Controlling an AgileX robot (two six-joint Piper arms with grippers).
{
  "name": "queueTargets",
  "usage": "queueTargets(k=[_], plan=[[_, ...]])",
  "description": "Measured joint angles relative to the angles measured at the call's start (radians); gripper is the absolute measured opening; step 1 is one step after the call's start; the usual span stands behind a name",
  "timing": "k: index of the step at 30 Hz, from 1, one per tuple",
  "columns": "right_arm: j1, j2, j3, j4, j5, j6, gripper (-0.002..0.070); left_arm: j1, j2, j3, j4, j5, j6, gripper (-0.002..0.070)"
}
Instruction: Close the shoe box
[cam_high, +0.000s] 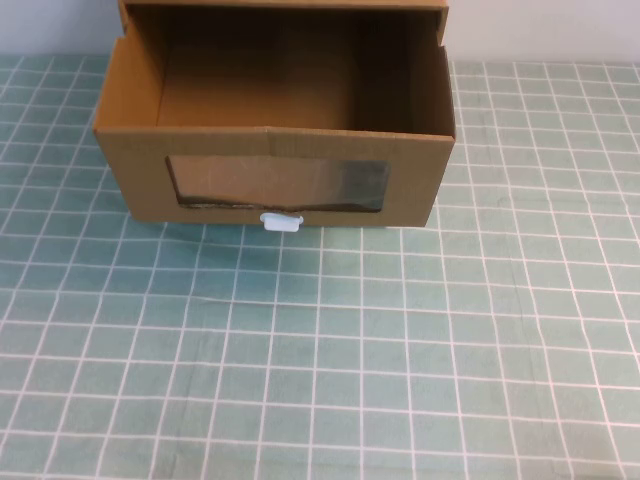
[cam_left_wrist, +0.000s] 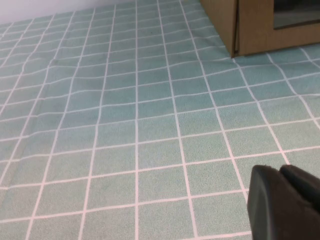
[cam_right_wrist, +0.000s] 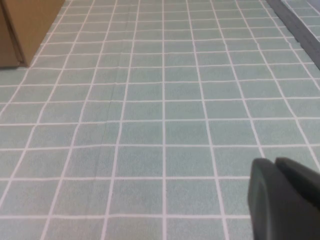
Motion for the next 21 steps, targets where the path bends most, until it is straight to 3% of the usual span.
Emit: queueTargets(k=[14, 21], plan=[[0.0, 0.0, 0.0, 0.0, -0.016, 0.0, -0.0014, 0.0, 0.0, 0.0, -0.031, -0.002, -0.009, -0.0004], [0.0, 0.0, 0.0, 0.0, -0.128, 0.0, -0.0014, 0.0, 0.0, 0.002, -0.04, -0.092, -0.011, -0.0004]])
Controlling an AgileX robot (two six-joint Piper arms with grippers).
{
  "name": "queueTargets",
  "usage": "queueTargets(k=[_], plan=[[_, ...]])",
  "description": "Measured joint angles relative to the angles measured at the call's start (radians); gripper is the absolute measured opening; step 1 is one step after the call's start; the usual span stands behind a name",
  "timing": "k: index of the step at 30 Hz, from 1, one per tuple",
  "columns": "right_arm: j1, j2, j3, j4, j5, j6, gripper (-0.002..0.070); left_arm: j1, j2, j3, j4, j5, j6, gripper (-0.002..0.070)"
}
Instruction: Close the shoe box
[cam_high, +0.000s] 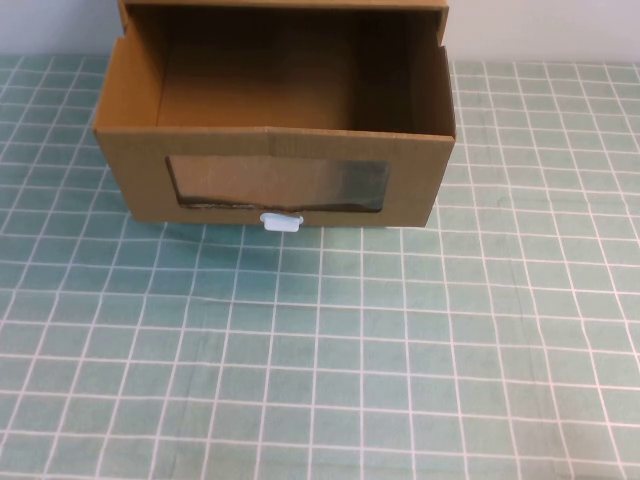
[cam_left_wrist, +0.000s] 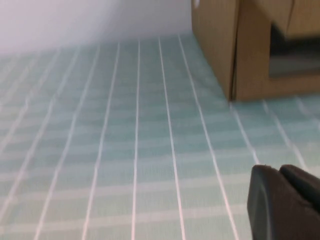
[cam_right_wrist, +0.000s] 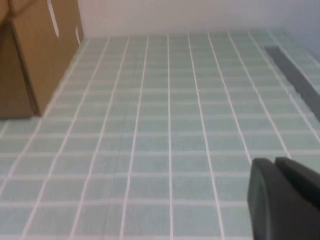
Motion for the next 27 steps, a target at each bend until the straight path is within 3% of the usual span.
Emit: queueTargets(k=[13, 24, 27], plan=[[0.0, -0.002, 0.0, -0.002, -0.645, 0.0, -0.0014, 0.0, 0.0, 0.0, -0.009, -0.493, -0.048, -0.0004], [0.0, -0.004, 0.0, -0.006, -0.767, 0.0, -0.0014, 0.0, 0.0, 0.0, -0.009, -0.558, -0.094, -0.0004], [0.0, -0.004, 0.0, -0.006, -0.856, 0.0, -0.0014, 0.0, 0.0, 0.002, -0.009, -0.647, -0.106, -0.0003]])
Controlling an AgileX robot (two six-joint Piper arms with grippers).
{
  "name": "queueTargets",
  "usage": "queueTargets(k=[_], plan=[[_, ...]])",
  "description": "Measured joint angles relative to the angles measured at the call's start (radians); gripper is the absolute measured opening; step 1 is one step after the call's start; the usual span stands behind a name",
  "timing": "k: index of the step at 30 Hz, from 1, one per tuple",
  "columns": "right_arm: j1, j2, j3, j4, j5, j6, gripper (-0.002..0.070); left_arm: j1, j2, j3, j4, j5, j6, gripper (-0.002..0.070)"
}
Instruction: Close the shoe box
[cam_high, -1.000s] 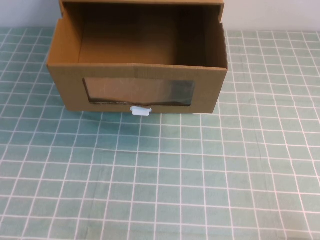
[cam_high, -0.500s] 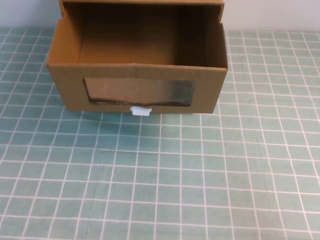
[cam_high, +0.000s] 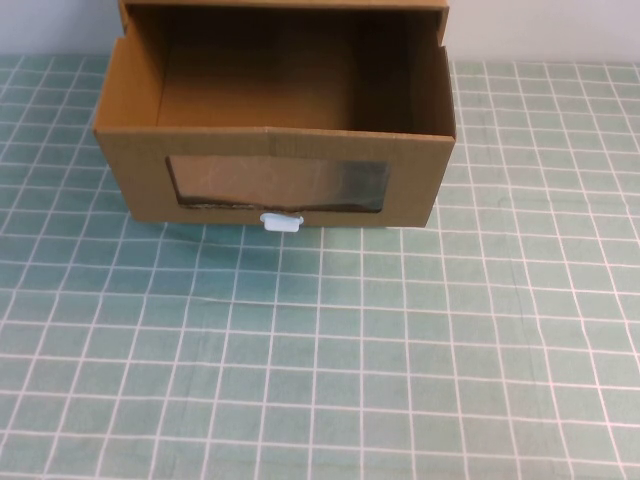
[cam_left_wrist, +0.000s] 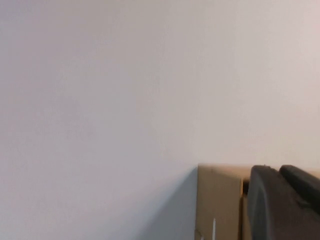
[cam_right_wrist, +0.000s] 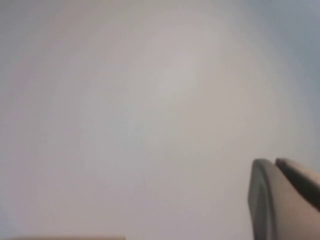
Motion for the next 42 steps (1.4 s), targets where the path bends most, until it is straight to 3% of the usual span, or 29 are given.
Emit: queueTargets(k=[6, 9, 14, 19, 25, 30, 42], plan=[[0.0, -0.002, 0.0, 0.0, -0.259, 0.002, -0.0014, 0.0, 0.0, 0.0, -0.002, -0.321, -0.143, -0.0004], [0.0, -0.002, -0.075, -0.002, -0.235, 0.042, -0.0014, 0.0, -0.002, -0.045, -0.001, -0.331, -0.19, -0.0004], [0.0, 0.01, -0.346, -0.002, 0.065, 0.178, -0.0014, 0.0, 0.0, -0.229, -0.001, -0.232, -0.227, -0.0003], [0.0, 0.17, -0.611, -0.002, 0.25, 0.286, -0.0014, 0.0, 0.094, -0.467, -0.001, -0.152, -0.243, -0.0004], [0.0, 0.406, -0.818, -0.002, 0.369, 0.406, -0.0014, 0.0, 0.33, -0.744, -0.001, 0.282, -0.228, -0.0004], [0.0, 0.553, -0.843, -0.002, 0.367, 0.415, -0.0014, 0.0, 0.541, -0.805, 0.0, 0.492, -0.18, -0.0004], [0.0, 0.641, -0.847, -0.016, 0.365, 0.369, -0.0014, 0.0, 0.836, -0.867, -0.043, 0.58, -0.138, -0.0004]])
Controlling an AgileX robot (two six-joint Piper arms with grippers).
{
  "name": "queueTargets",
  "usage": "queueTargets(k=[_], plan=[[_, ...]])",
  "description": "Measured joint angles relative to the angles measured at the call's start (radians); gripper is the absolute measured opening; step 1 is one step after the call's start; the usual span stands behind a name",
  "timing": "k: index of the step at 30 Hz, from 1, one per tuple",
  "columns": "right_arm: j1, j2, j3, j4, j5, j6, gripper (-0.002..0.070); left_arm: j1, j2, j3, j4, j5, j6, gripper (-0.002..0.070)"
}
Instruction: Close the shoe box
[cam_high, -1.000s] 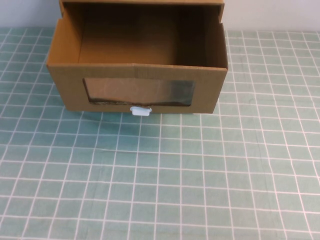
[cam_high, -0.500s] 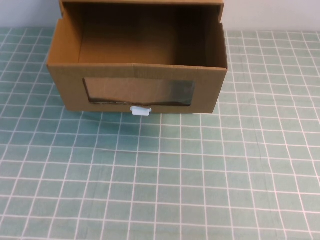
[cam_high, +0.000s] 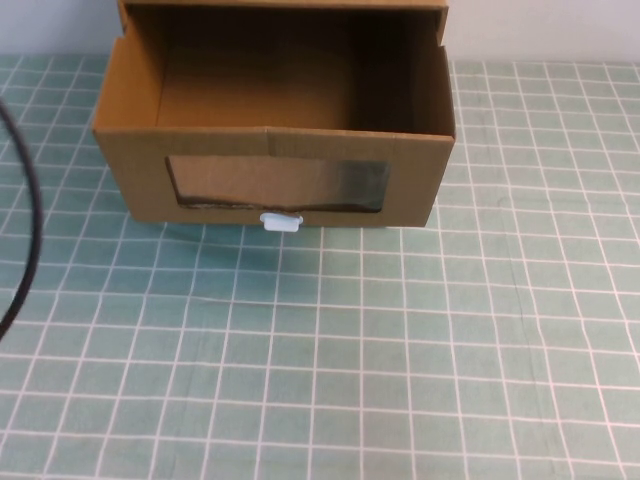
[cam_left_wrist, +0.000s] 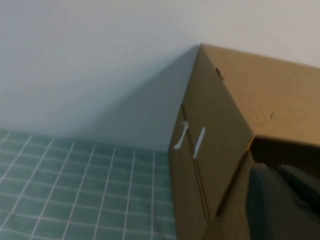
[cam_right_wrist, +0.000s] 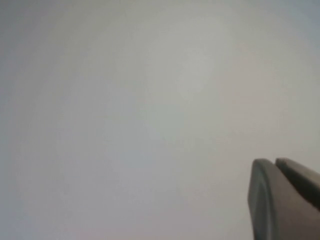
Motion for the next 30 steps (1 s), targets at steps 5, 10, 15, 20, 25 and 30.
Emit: queueTargets(k=[5, 10, 15, 20, 25, 30], plan=[[0.0, 0.124, -0.085, -0.096, 0.347, -0.321, -0.0014, 0.0, 0.174, -0.187, -0.016, 0.233, 0.107, -0.0004], [0.002, 0.324, -0.274, -0.162, 0.788, -0.426, -0.0014, 0.002, 0.337, -0.398, -0.227, 0.396, 0.375, -0.0004], [0.063, 0.488, -0.381, -0.015, 0.938, -0.578, -0.0014, 0.002, 0.502, -0.573, -0.61, 0.51, 0.74, -0.0004], [0.199, 0.57, -0.388, 0.358, 0.988, -1.0, -0.0014, 0.002, 0.686, -0.746, -0.847, 0.617, 0.935, -0.0004], [0.341, 0.632, -0.388, 0.634, 1.035, -1.337, -0.0014, 0.002, 0.863, -0.879, -0.884, 0.637, 0.955, -0.0004], [0.522, 0.712, -0.39, 0.731, 1.042, -1.487, -0.0014, 0.0, 1.002, -0.991, -0.888, 0.666, 0.902, -0.0004]])
